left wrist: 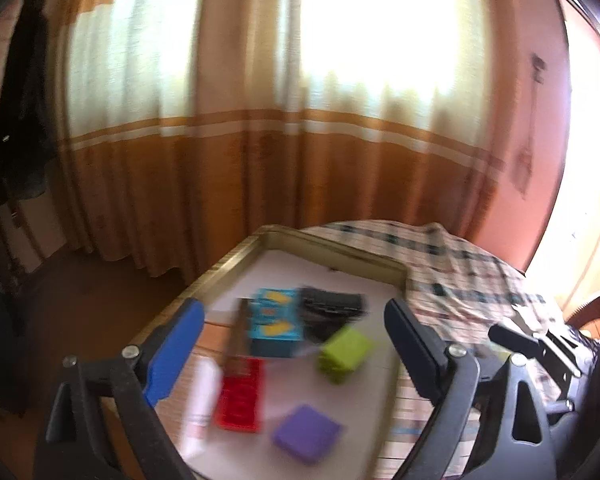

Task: Organize rigid objects
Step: 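Open both tools to drop the comb and cube into the tray, then grasp the green floss box with the left tool while the right tool grasps the white plug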

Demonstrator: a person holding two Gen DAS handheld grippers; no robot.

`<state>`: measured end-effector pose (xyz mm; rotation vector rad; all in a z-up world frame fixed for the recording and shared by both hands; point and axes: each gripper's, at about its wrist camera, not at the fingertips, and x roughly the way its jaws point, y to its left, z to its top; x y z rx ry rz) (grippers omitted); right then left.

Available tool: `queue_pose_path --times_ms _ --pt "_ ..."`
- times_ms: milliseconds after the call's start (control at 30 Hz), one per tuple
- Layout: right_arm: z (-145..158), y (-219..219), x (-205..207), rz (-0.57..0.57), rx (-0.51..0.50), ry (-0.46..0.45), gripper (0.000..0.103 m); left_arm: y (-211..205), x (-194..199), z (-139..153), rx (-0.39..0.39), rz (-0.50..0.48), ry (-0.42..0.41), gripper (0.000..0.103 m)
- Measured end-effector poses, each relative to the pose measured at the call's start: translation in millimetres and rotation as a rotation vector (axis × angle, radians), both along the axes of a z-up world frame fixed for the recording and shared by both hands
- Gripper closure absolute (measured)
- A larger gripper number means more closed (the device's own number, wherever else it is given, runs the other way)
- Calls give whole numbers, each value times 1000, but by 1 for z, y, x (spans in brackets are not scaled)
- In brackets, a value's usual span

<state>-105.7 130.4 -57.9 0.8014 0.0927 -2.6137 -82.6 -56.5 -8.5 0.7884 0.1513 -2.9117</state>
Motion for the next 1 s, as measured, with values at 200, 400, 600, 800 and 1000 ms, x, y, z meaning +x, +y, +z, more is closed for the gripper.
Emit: queue_pose_path --times_ms 200,400,600,800,1000 --pt "-2 81 -1 -192 -1 -19 29 79 -13 -6 -45 -165 -35 6" --pt "-5 147 -9 -385 -38 -72 28 146 -35 -23 -69 -327 -89 6" --pt "-11 177 -14 -459 -63 -103 28 191 -53 -42 -94 -421 -160 6" --pt "-15 189 -17 -485 -95 -124 28 212 -71 -57 -126 -469 -229 6" --pt "-15 191 -20 -493 -106 -126 28 224 -85 -70 -153 -494 -271 8"
